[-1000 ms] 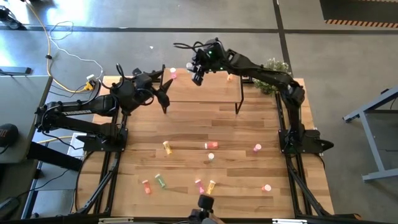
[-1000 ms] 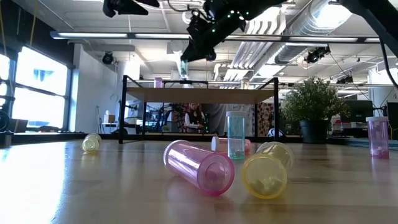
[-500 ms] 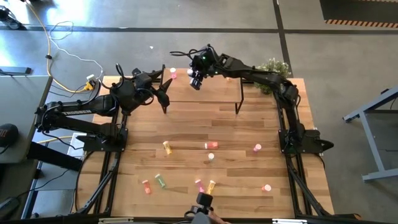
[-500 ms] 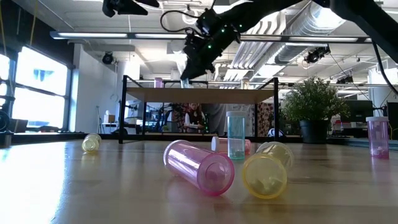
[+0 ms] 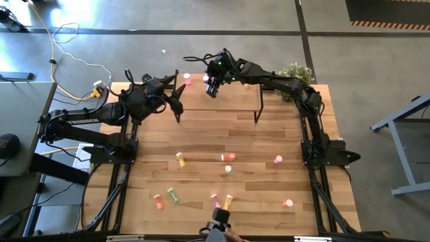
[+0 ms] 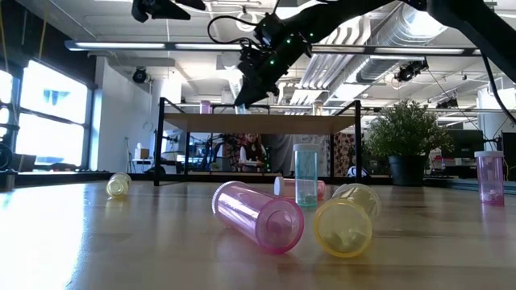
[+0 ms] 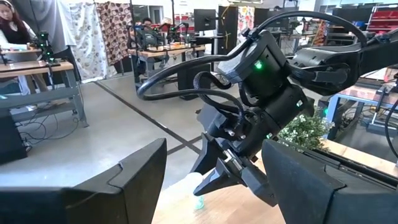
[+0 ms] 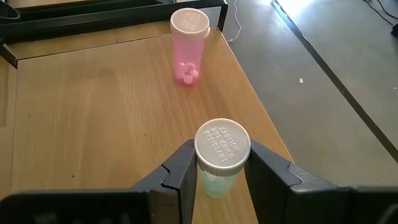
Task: Pick and place medicine bottles onto shelf by color
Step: Put the top left blue pill bottle on the shelf
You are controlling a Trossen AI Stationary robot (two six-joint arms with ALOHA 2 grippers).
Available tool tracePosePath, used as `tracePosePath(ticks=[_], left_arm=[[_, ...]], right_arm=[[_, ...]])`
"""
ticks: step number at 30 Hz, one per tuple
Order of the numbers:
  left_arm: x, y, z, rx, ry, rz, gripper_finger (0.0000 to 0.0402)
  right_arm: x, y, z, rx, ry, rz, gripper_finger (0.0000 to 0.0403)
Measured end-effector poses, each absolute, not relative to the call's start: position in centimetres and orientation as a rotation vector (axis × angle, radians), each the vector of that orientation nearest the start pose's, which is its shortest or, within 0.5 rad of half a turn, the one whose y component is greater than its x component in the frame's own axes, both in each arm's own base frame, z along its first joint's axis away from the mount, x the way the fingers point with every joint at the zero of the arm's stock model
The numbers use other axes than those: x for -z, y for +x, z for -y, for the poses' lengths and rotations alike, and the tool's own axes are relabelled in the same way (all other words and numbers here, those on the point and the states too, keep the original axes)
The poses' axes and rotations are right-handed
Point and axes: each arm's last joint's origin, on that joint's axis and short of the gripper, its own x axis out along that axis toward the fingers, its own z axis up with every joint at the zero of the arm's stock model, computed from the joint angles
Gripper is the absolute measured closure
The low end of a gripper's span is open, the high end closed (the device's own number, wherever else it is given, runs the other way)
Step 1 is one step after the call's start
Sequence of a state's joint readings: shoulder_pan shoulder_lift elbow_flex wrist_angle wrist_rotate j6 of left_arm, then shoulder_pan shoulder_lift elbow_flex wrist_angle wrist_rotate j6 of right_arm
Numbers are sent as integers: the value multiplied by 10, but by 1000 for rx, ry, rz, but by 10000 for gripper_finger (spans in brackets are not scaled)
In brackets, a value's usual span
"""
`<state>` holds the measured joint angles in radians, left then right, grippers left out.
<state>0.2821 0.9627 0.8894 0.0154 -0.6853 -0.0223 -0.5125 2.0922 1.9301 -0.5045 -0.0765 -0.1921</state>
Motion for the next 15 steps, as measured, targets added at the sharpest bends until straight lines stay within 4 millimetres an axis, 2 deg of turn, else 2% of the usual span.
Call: tracePosePath(ticks=[7, 15], left_arm=[[-357, 195, -75, -968, -9, -48, 147], [-357, 195, -75, -968, -9, -48, 147]], right_arm=[[-296, 421, 234, 370, 26, -628, 297], [-293, 419, 233, 366, 38, -664, 297]])
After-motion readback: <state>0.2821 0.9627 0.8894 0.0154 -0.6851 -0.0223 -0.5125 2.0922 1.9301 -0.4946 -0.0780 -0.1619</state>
